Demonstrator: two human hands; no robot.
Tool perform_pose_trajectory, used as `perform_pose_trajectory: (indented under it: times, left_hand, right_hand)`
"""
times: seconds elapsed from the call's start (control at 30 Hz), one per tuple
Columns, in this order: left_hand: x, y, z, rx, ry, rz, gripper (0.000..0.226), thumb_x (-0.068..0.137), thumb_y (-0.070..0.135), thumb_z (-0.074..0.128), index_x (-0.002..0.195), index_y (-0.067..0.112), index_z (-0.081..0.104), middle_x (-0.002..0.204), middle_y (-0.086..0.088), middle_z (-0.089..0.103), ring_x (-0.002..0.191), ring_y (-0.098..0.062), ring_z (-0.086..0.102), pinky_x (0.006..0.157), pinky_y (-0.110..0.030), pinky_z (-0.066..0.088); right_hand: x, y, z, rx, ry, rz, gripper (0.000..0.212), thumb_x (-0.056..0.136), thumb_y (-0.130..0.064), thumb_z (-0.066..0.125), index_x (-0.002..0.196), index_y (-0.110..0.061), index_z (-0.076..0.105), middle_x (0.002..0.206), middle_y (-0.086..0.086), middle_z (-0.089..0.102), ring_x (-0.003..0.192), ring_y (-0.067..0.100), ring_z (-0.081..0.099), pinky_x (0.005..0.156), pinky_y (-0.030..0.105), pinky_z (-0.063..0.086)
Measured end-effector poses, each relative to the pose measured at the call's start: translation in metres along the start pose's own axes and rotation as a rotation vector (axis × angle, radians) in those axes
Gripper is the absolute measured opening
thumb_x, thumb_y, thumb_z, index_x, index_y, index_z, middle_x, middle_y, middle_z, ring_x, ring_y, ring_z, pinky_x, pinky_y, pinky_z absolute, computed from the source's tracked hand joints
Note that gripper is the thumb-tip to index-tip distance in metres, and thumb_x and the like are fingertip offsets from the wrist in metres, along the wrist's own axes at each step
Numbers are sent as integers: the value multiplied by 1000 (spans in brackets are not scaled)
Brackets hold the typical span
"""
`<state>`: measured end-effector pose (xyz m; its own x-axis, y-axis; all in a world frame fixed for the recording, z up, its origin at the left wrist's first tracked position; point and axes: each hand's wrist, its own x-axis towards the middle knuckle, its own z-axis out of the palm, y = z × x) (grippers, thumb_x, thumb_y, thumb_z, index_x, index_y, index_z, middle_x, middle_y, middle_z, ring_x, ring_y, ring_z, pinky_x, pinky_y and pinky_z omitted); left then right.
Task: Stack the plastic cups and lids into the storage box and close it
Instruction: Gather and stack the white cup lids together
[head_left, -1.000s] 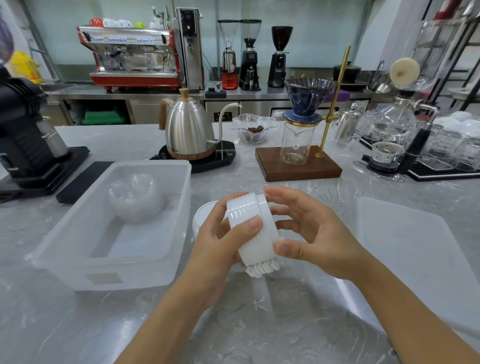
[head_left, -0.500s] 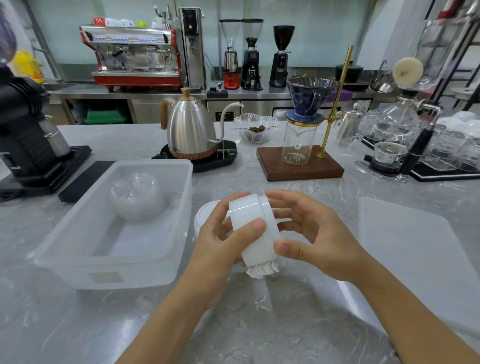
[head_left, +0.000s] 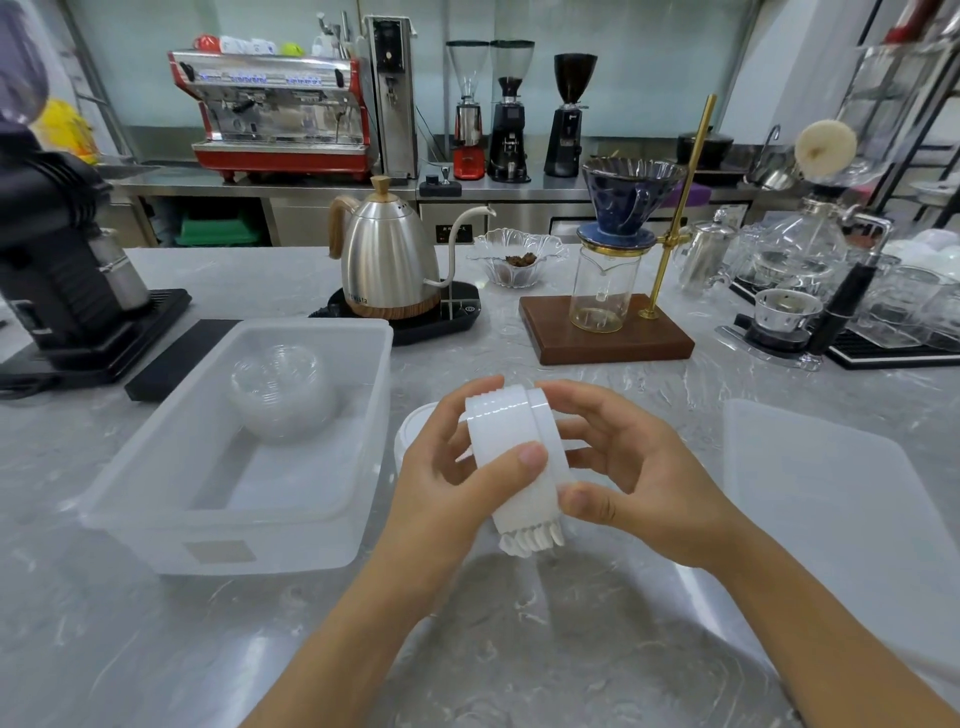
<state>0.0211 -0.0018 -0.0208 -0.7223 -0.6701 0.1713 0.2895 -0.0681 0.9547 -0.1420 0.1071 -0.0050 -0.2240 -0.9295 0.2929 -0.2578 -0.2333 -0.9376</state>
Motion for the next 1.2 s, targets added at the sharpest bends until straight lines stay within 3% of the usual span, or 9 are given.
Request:
perform_pose_trajectory:
  times: [0.17, 0.3, 0.4, 0.57, 0.73, 0.87, 1.0, 1.1, 1.2]
  left_hand:
    - [2, 2, 0, -77, -14, -32, 61, 69, 43, 78, 128, 33, 67, 111, 2, 77, 99, -19, 75, 71, -29, 60]
    - [1, 3, 1, -102, -41, -54, 64, 69, 44, 76, 131, 36, 67, 120, -4, 76, 107, -26, 74, 78, -37, 62]
    - [-1, 2, 2, -98, -72, -65, 67, 68, 49, 73, 134, 43, 63, 124, -3, 76, 111, -24, 74, 82, -37, 62]
    - [-4, 1, 5, -99, -132, -106, 63, 69, 55, 67, 132, 49, 62, 119, 9, 78, 108, -15, 75, 80, -30, 62]
    - [-5, 1, 7, -135, -103, -155, 65, 74, 59, 64, 136, 40, 66, 137, -7, 70, 128, -38, 63, 105, -64, 50]
    - [-1, 4, 7, -16, -67, -137, 46, 85, 65, 54, 114, 38, 78, 117, -4, 80, 108, -23, 76, 84, -39, 64]
    - [2, 3, 9, 70, -61, -151, 40, 89, 63, 40, 99, 55, 78, 111, 3, 81, 107, -21, 76, 96, -49, 61]
    - [2, 3, 8, 82, -32, -97, 44, 81, 67, 54, 107, 42, 80, 110, -2, 80, 103, -23, 76, 88, -45, 63]
    - [2, 2, 4, 143, -10, -15, 55, 71, 58, 71, 113, 24, 77, 100, 2, 80, 93, -18, 78, 75, -32, 64]
  right_hand:
    - [-1, -1, 1, 79, 23, 28, 78, 76, -64, 73, 140, -22, 55, 134, 8, 66, 122, 30, 65, 94, 44, 58]
    - [1, 1, 5, 141, 117, 12, 37, 87, -34, 73, 123, -28, 68, 123, 7, 71, 107, 26, 71, 87, 33, 58]
    - [3, 2, 4, 196, 93, 46, 43, 80, -31, 76, 121, -26, 68, 127, 2, 70, 102, 21, 70, 84, 30, 58]
    - [1, 3, -3, 281, -60, 116, 69, 76, -46, 82, 137, -26, 59, 141, 5, 61, 124, 31, 61, 103, 43, 53]
    - [2, 0, -2, 327, -104, 123, 67, 77, -42, 83, 137, -24, 59, 136, 4, 64, 120, 25, 61, 95, 35, 55]
    - [3, -4, -5, 389, -2, 133, 75, 66, -41, 91, 130, -17, 63, 121, 4, 71, 109, 20, 68, 84, 28, 57]
    - [4, -5, -9, 386, 101, 155, 62, 64, -30, 93, 120, -19, 69, 112, 3, 74, 101, 19, 71, 78, 26, 59]
    - [4, -6, -8, 364, 145, 151, 44, 67, -25, 90, 109, -25, 76, 107, 2, 77, 97, 18, 73, 76, 25, 59]
    - [3, -8, -7, 328, 178, 138, 63, 54, -43, 97, 109, -24, 75, 108, 4, 77, 98, 20, 74, 77, 25, 59]
